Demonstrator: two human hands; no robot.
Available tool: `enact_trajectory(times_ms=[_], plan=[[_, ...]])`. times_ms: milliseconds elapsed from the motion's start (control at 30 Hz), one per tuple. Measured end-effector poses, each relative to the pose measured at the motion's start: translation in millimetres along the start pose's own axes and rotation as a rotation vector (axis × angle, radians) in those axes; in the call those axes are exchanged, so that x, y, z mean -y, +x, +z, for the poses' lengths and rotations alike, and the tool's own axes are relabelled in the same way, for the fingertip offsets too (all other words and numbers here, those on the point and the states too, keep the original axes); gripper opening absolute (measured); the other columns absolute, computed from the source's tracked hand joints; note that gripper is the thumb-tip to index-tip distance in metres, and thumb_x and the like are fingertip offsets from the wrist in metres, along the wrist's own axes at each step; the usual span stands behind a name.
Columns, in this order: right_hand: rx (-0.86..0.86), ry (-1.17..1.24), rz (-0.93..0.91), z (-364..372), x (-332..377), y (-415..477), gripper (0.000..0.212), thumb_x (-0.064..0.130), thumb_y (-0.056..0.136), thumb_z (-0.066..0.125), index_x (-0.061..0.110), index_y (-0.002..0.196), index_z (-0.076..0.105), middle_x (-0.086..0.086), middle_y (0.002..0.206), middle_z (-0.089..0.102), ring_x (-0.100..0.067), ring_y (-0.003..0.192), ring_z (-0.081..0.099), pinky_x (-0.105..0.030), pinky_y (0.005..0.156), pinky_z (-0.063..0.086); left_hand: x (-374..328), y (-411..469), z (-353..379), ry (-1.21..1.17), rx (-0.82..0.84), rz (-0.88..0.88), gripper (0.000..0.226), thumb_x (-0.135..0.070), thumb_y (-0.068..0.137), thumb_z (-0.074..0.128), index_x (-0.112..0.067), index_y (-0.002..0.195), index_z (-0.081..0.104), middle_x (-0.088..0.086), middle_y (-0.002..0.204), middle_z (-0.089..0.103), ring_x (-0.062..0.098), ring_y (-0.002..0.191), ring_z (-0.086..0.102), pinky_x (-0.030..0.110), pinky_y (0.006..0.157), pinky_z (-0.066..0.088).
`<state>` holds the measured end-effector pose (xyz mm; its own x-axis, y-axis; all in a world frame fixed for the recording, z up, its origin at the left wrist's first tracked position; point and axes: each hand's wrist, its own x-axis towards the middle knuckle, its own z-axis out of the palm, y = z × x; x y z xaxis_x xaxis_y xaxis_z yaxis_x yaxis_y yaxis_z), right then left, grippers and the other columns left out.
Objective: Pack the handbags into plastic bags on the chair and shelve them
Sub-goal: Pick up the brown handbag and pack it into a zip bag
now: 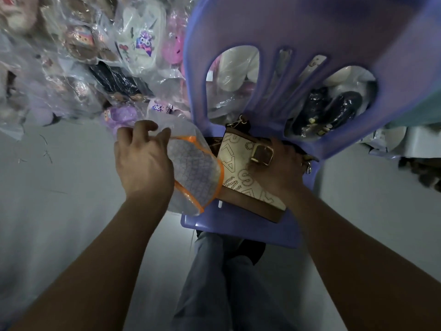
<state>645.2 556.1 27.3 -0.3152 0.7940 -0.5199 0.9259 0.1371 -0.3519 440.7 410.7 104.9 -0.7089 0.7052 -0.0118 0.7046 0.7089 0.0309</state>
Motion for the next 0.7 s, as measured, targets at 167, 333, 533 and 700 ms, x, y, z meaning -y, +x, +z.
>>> enact_trajectory(times_ms=[167,333,533,700], plan=[[0.172,-0.194,0.008,-10.8,25.2,19.4,0.101,0.057,0.075,0.075,0.026,0.156,0.022,-0.016,0.159,0.028,-0.039,0.147,0.023,-0.054,0.12,0.02,16.6,15.9,1.4,0.009,0.018,-0.031,0.05,0.008,0.073,0.052,-0.009,0.117,0.071,0.014,0.122,0.061,0.044,0.103,0.049,0.048,0.08,0.041],[0.362,-0.263,0.038,-34.3,35.1,35.0,0.123,0.069,0.057,0.085,0.025,0.155,0.024,-0.016,0.157,0.033,-0.038,0.144,0.032,-0.051,0.116,0.031,11.8,12.6,15.8,-0.069,0.017,0.028,0.058,0.006,0.068,0.049,-0.01,0.121,0.068,0.014,0.12,0.061,0.041,0.098,0.051,0.045,0.077,0.041],[0.499,-0.093,-0.048,-54.5,25.3,25.7,0.07,0.049,0.054,0.096,0.023,0.105,0.056,0.002,0.112,0.065,-0.002,0.11,0.062,-0.022,0.083,0.05,23.5,8.4,31.1,-0.028,0.1,-0.028,0.06,0.013,0.066,0.054,-0.008,0.121,0.068,0.017,0.119,0.062,0.043,0.098,0.051,0.045,0.073,0.04],[0.567,0.235,-0.072,-66.3,9.2,22.7,0.055,0.028,0.054,0.099,0.022,0.095,0.063,0.005,0.091,0.074,-0.007,0.085,0.071,-0.032,0.078,0.06,34.9,-5.4,35.8,0.003,0.172,-0.05,0.059,0.015,0.065,0.058,-0.006,0.119,0.069,0.019,0.117,0.062,0.045,0.097,0.051,0.047,0.073,0.042]])
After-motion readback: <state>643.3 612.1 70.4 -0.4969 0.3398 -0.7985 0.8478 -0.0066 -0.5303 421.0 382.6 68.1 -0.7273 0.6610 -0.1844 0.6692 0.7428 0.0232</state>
